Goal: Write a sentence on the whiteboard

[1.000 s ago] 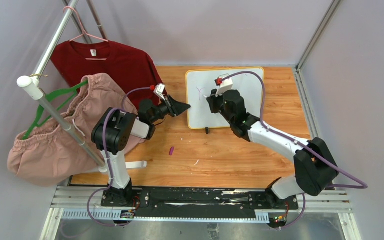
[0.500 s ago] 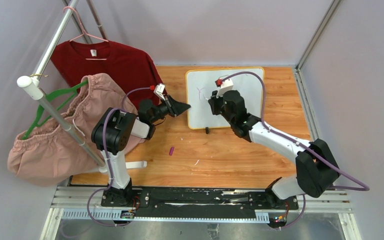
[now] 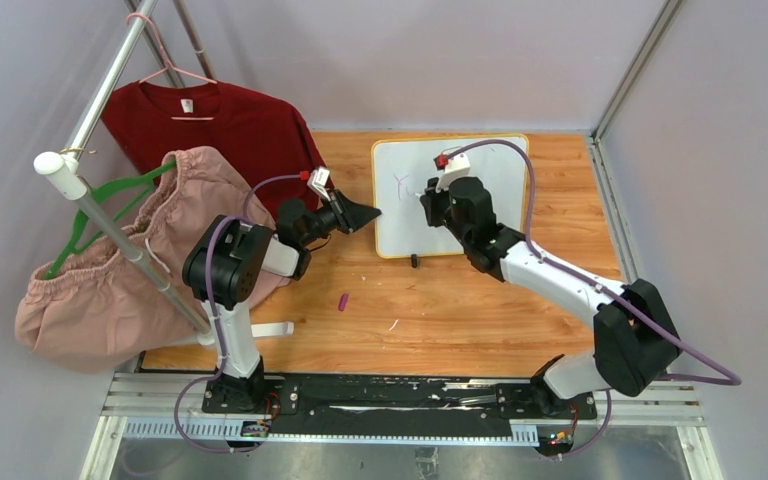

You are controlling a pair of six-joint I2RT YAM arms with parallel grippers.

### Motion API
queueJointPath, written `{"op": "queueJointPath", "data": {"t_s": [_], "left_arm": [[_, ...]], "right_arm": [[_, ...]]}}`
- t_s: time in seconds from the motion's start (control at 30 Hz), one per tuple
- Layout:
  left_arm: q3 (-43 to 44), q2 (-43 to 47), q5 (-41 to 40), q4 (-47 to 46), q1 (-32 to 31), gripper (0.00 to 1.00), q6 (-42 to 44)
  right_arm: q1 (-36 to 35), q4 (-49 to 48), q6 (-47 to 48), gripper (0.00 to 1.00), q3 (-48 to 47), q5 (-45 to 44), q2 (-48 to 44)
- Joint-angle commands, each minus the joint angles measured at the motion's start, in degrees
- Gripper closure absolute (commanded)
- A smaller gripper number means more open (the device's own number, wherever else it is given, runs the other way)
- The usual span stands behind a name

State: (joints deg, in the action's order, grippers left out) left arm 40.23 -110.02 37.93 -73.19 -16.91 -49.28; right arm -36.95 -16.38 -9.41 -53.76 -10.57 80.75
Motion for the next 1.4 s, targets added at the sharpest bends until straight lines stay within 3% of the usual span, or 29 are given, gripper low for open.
{"op": "queueJointPath", "data": {"t_s": [0.0, 1.0, 1.37], "left_arm": [[-0.23, -0.17, 1.18, -3.71, 0.12, 0.77, 0.60], [-0.31, -0.02, 1.17, -4.68, 0.12, 0.78, 0.15], [-0.40, 0.28, 1.18, -4.51, 0.12, 0.78, 0.41]], "right_arm": [[1.61, -0.44, 0.74, 1.00, -2.16, -2.19, 0.39], [0.07, -0.09, -0.11, 1.00, -5.24, 2.91, 3.73], [0.19, -3.43, 0.36, 1.00, 1.36, -1.47, -5.57]]}}
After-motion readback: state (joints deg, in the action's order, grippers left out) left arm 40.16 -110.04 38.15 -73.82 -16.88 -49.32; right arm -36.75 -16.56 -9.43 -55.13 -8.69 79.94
